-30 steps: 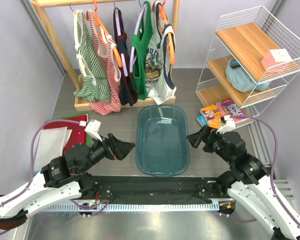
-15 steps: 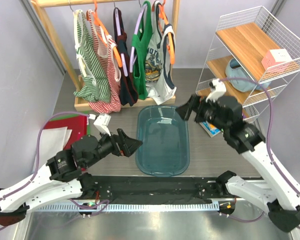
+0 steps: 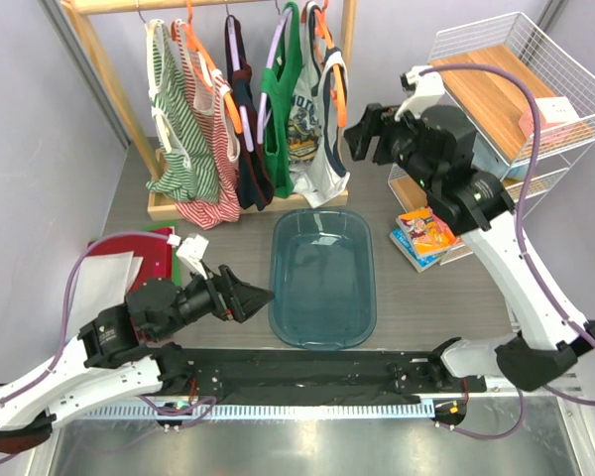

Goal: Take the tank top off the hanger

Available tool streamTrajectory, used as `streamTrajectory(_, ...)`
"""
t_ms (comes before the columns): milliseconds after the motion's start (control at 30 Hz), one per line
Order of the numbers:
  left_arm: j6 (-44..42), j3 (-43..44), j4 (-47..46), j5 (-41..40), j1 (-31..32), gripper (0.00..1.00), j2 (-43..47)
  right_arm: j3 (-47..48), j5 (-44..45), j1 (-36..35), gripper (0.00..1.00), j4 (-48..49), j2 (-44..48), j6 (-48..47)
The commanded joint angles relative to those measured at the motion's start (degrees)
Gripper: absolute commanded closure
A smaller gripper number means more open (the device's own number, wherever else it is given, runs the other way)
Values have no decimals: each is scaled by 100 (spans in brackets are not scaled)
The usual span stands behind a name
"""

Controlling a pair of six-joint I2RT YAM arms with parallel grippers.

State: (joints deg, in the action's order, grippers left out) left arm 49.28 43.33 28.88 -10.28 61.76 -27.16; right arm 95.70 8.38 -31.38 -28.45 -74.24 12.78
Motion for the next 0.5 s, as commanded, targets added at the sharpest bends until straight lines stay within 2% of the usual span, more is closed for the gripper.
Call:
streamTrajectory(0,134,237,188,79,12,6,140,835,-284,-18,27,111,-477,-433)
streamTrajectory(233,267,395,38,501,12,6,-26,2004,-408,9,38,-46,-1364,-495)
streamTrajectory(467,319,527,-23,791,12,6,-202,2479,-487,158,40,-100,-1813,-539)
